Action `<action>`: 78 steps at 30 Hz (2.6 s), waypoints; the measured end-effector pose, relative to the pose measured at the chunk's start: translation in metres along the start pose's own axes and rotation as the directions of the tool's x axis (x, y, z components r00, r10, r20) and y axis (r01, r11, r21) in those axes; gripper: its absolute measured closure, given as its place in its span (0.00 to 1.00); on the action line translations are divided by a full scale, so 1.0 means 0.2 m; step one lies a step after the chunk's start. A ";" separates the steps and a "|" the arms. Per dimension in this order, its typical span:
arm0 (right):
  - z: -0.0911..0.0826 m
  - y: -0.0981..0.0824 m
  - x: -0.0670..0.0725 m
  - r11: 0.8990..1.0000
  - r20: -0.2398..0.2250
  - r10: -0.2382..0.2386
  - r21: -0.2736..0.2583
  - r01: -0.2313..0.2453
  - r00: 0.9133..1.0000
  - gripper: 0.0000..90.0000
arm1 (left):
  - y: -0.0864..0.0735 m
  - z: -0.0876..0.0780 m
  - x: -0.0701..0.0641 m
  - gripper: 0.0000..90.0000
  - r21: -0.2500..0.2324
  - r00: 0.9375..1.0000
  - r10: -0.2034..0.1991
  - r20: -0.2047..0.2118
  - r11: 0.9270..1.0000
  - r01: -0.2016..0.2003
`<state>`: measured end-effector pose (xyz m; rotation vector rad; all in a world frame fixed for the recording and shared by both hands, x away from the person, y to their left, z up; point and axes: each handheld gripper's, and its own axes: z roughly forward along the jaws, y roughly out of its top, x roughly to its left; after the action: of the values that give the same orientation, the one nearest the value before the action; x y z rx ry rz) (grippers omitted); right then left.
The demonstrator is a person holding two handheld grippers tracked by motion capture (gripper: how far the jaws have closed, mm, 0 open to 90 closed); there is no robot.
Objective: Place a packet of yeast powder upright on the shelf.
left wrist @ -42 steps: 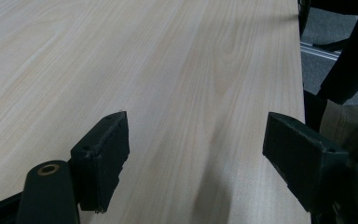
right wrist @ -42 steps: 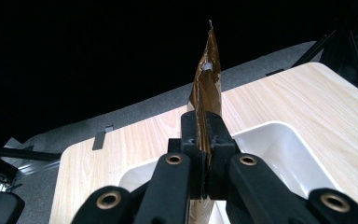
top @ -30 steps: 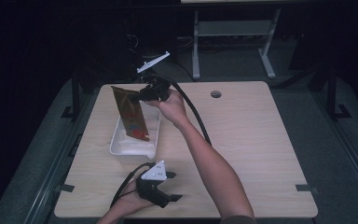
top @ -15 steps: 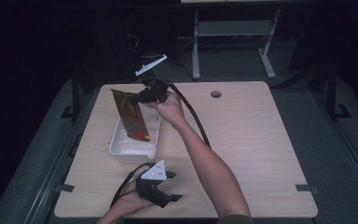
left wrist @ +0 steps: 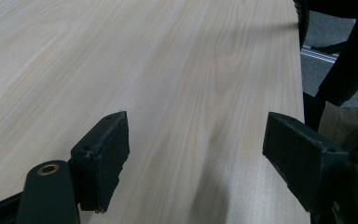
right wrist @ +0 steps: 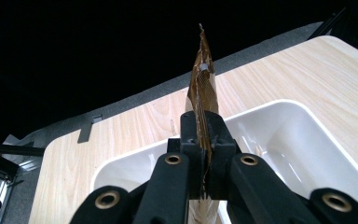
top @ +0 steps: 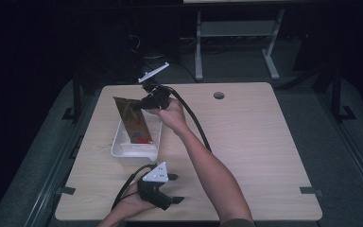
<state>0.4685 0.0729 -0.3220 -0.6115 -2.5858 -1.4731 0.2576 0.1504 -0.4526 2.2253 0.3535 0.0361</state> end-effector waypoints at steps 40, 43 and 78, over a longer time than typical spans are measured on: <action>-0.06 -0.15 -0.08 0.996 0.048 0.082 0.028 -0.084 0.995 0.75 | 0.00 0.00 0.00 0.25 0.003 1.000 0.000 0.000 1.000 0.000; -0.07 -0.16 -0.10 0.994 0.048 0.100 0.027 -0.102 0.994 0.70 | 0.00 0.00 0.00 0.25 0.002 1.000 -0.002 -0.001 1.000 0.002; -0.33 -0.34 -0.14 0.987 0.074 0.156 0.013 -0.157 0.985 0.60 | 0.00 -0.02 0.03 0.24 -0.028 0.999 -0.032 -0.026 0.999 0.032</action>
<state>0.4603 -0.0218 -0.3496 -0.8603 -2.5342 -1.4008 0.2621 0.1547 -0.4512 2.1937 0.4009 0.0529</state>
